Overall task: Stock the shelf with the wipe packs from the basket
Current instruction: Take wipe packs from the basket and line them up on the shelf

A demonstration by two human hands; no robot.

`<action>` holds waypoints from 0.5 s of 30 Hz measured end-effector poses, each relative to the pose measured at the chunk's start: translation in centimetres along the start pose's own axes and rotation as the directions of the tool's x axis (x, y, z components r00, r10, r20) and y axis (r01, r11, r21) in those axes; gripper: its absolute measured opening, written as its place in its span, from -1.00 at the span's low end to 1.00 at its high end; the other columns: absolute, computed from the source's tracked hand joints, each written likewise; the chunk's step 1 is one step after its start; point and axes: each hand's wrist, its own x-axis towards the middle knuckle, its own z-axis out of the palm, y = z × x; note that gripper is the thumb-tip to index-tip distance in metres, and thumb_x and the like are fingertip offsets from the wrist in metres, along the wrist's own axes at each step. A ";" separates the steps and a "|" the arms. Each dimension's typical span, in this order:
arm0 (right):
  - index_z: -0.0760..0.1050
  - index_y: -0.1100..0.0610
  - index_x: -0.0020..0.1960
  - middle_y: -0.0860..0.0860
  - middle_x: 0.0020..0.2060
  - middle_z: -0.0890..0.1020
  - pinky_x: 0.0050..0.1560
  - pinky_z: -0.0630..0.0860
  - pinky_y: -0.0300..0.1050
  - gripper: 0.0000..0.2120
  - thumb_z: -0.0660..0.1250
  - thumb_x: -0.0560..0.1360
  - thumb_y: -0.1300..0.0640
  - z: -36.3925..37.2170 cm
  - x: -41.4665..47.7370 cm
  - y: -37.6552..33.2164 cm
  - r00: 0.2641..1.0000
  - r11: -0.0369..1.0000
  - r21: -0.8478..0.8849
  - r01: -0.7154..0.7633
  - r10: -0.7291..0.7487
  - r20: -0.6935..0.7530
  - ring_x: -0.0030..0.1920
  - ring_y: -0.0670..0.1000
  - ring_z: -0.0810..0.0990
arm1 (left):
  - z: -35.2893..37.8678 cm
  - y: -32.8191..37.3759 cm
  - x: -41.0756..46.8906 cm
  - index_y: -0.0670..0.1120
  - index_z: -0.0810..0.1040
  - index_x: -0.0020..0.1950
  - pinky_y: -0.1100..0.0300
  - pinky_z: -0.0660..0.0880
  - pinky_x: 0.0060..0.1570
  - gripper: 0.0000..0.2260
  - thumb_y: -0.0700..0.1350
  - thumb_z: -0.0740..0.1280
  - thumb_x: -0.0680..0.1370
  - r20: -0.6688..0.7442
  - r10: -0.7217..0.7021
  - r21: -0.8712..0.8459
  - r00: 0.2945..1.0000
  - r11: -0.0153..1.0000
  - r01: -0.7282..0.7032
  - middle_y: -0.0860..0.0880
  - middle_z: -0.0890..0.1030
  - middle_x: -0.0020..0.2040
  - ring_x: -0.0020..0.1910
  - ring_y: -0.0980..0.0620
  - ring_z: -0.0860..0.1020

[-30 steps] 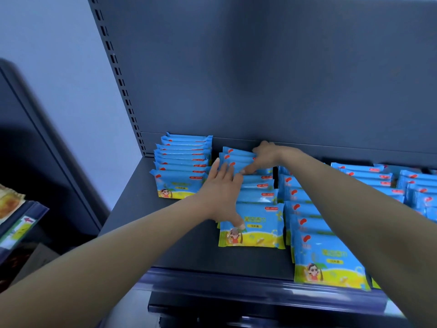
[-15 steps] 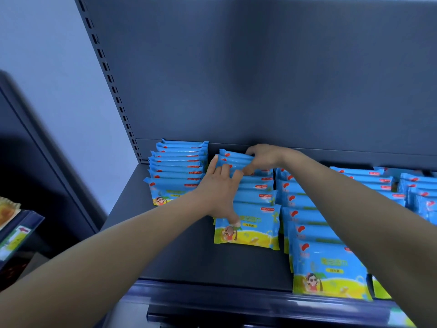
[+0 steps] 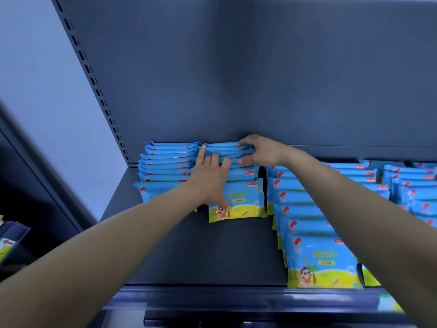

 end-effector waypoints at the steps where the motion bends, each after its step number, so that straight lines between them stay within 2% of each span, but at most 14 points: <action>1: 0.29 0.12 0.43 0.01 0.38 0.34 0.17 0.26 -0.29 -0.40 0.40 0.46 0.05 0.1 -0.1 0.0 1.000 1.000 -0.016 0.000 0.000 -0.001 0.35 0.00 0.35 | -0.1 0.1 0.0 -0.12 0.08 0.38 -0.19 -0.25 0.41 0.00 0.39 0.38 0.16 -0.005 0.007 0.014 1.000 1.000 -0.007 -0.17 0.35 0.18 0.27 -0.19 0.32; 4: 0.26 0.14 0.44 0.08 0.42 0.27 0.30 0.25 -0.22 -0.44 0.33 0.49 0.14 0.0 -0.3 -0.2 0.998 0.998 -0.064 -0.017 0.013 -0.058 0.39 0.04 0.30 | -0.3 0.0 0.4 -0.15 0.05 0.40 -0.14 -0.18 0.44 -0.11 0.23 0.40 0.28 -0.082 0.006 0.049 0.997 0.999 -0.002 -0.18 0.40 0.16 0.21 -0.18 0.38; 7: 0.23 0.13 0.46 0.10 0.43 0.28 0.30 0.26 -0.20 -0.46 0.28 0.51 0.13 -0.2 -0.6 -0.3 0.995 0.997 -0.048 -0.052 0.048 -0.088 0.39 0.06 0.32 | -0.3 0.2 0.5 -0.19 0.09 0.42 -0.16 -0.16 0.43 -0.17 0.15 0.39 0.34 -0.088 -0.018 0.068 0.996 0.997 0.024 -0.19 0.36 0.20 0.23 -0.19 0.35; 9: 0.20 0.11 0.47 0.07 0.42 0.31 0.26 0.27 -0.20 -0.44 0.27 0.53 0.05 -0.2 -1.0 -0.3 0.996 0.997 0.016 -0.073 0.074 -0.058 0.37 0.05 0.34 | -0.2 0.2 0.6 -0.18 0.10 0.43 -0.20 -0.18 0.42 -0.15 0.19 0.38 0.33 -0.053 -0.032 0.044 0.998 0.998 0.034 -0.18 0.33 0.23 0.26 -0.20 0.32; 11: 0.13 0.08 0.50 0.03 0.43 0.30 0.31 0.26 -0.20 -0.35 0.32 0.50 -0.02 0.0 -1.3 -0.3 0.995 0.991 0.092 -0.099 0.095 0.043 0.39 0.03 0.33 | -0.3 0.1 0.7 -0.18 0.11 0.44 -0.21 -0.21 0.41 -0.13 0.30 0.32 0.34 -0.029 -0.032 0.025 0.999 0.999 0.033 -0.18 0.32 0.25 0.28 -0.19 0.32; 13: 0.03 0.02 0.52 -0.01 0.46 0.24 0.40 0.26 -0.07 -0.19 0.40 0.43 -0.07 0.1 -1.7 -0.3 0.978 0.990 0.059 -0.130 0.118 0.170 0.42 0.03 0.27 | -0.6 -0.1 0.6 -0.19 0.14 0.43 -0.23 -0.24 0.40 -0.11 0.40 0.23 0.34 -0.012 -0.073 0.032 0.997 0.997 0.073 -0.18 0.34 0.24 0.26 -0.20 0.33; 15: -0.04 0.02 0.53 0.00 0.48 0.18 0.42 0.26 0.01 -0.09 0.45 0.39 -0.06 0.4 -1.8 -0.4 0.976 0.991 -0.022 -0.134 0.136 0.170 0.44 0.05 0.24 | -0.8 -0.3 0.4 -0.22 0.18 0.42 -0.27 -0.24 0.38 -0.07 0.46 0.16 0.33 0.011 -0.159 0.109 0.987 0.982 0.157 -0.20 0.37 0.24 0.24 -0.21 0.36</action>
